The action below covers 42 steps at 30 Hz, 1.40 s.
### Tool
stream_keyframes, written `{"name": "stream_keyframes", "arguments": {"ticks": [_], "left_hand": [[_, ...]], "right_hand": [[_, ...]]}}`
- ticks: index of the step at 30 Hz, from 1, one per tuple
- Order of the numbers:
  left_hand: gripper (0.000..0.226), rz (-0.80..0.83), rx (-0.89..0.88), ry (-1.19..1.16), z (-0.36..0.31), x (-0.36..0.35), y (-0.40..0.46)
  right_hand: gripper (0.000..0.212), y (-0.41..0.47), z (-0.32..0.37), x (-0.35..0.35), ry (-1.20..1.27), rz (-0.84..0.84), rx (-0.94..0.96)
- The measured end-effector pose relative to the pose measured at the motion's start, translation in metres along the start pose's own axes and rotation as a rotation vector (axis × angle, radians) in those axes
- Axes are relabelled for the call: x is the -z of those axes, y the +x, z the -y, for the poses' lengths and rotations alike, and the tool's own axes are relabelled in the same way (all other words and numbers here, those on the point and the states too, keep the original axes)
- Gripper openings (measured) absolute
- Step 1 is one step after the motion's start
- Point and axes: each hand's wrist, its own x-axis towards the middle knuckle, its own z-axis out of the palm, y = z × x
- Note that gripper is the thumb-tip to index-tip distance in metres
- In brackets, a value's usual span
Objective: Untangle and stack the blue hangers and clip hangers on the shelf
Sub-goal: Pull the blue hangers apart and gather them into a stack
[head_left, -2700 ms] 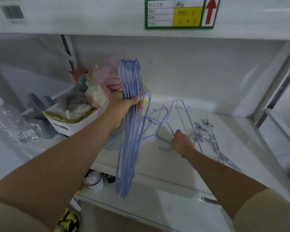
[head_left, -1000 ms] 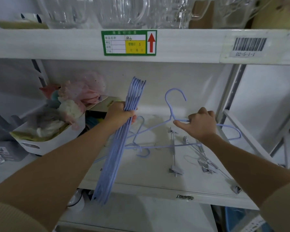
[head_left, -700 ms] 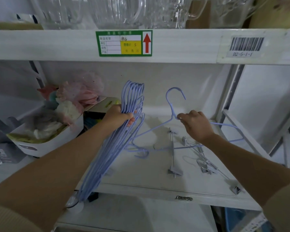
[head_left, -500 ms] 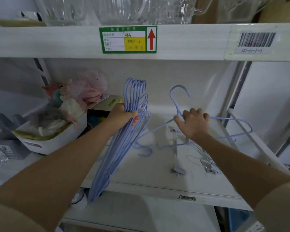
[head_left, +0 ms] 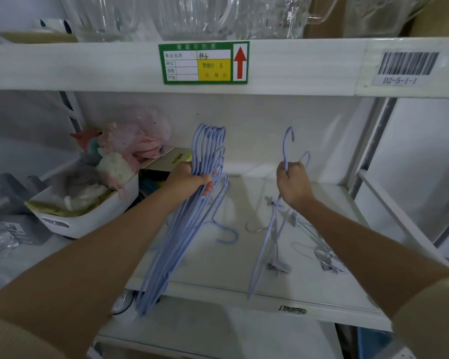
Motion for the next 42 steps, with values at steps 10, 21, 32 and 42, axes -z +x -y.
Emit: {"name": "stream_keyframes", "arguments": {"ticks": [10,21,32,42], "left_hand": [[0.01,-0.026,-0.018,-0.026,-0.008,-0.038,-0.001],[0.014,-0.02,0.082,-0.103,-0.013,-0.051,-0.001],[0.017,-0.053,0.147,-0.189,0.0,-0.037,-0.004],[0.01,-0.144,0.125,-0.176,0.007,0.031,-0.042]], "right_hand": [[0.036,-0.014,0.055,-0.046,0.354,0.264,-0.013],[0.044,-0.024,0.071,-0.056,0.793,0.219,-0.174],[0.033,-0.024,0.098,-0.058,0.785,0.367,-0.072],[0.031,-0.019,0.112,-0.089,0.215,0.488,0.452]]}}
